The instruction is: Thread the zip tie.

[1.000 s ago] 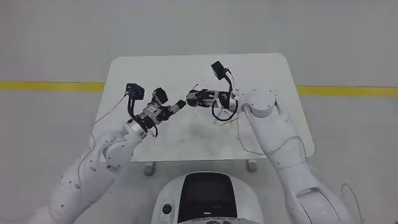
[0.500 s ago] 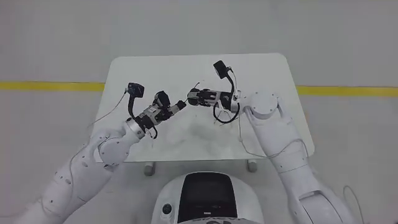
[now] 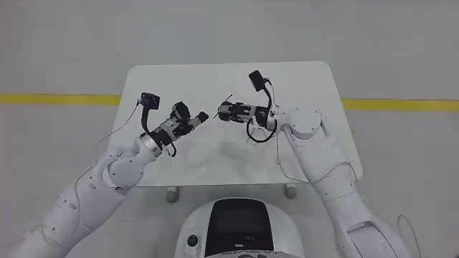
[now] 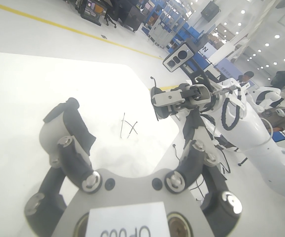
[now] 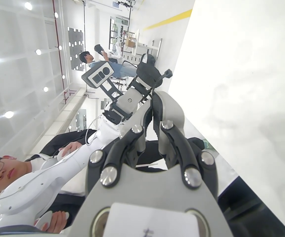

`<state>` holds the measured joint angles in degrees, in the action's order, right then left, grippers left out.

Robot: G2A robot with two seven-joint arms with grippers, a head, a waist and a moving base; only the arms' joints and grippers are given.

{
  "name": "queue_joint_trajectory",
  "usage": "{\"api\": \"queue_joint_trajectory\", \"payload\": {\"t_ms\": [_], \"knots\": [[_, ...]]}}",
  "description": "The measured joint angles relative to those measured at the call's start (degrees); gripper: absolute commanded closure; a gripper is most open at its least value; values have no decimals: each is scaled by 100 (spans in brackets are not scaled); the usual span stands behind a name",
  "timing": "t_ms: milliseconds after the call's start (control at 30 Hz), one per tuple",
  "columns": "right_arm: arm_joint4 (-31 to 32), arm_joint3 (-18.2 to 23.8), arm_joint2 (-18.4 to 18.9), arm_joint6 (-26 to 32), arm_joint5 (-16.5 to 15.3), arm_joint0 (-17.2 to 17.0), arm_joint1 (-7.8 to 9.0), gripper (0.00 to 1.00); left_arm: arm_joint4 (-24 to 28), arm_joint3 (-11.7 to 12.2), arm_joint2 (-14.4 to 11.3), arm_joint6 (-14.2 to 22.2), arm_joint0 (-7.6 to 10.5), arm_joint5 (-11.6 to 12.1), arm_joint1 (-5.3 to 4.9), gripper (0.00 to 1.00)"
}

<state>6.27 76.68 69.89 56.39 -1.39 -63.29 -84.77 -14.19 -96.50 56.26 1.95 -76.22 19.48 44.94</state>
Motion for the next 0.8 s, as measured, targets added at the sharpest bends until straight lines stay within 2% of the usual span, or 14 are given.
{"api": "queue_joint_trajectory", "payload": {"t_ms": [67,167,300,467,700,800], "knots": [[10,8,-5,-18,-9,-11,1,100,37,-5,-8,17,-6,0,6,0],[11,97,-46,-208,-176,-109,16,100,735,-68,-31,329,-7,0,44,0],[-44,132,-42,-297,-352,-162,56,100,1982,-86,98,1207,61,0,55,0],[-60,137,-37,-342,-442,-163,101,100,2910,-10,367,2081,37,0,110,0],[-231,163,-2,-215,-560,-181,173,100,3799,250,844,3321,-46,0,293,0],[-277,190,-38,-229,-583,-190,196,100,4141,464,1079,3897,-65,0,427,0]]}}
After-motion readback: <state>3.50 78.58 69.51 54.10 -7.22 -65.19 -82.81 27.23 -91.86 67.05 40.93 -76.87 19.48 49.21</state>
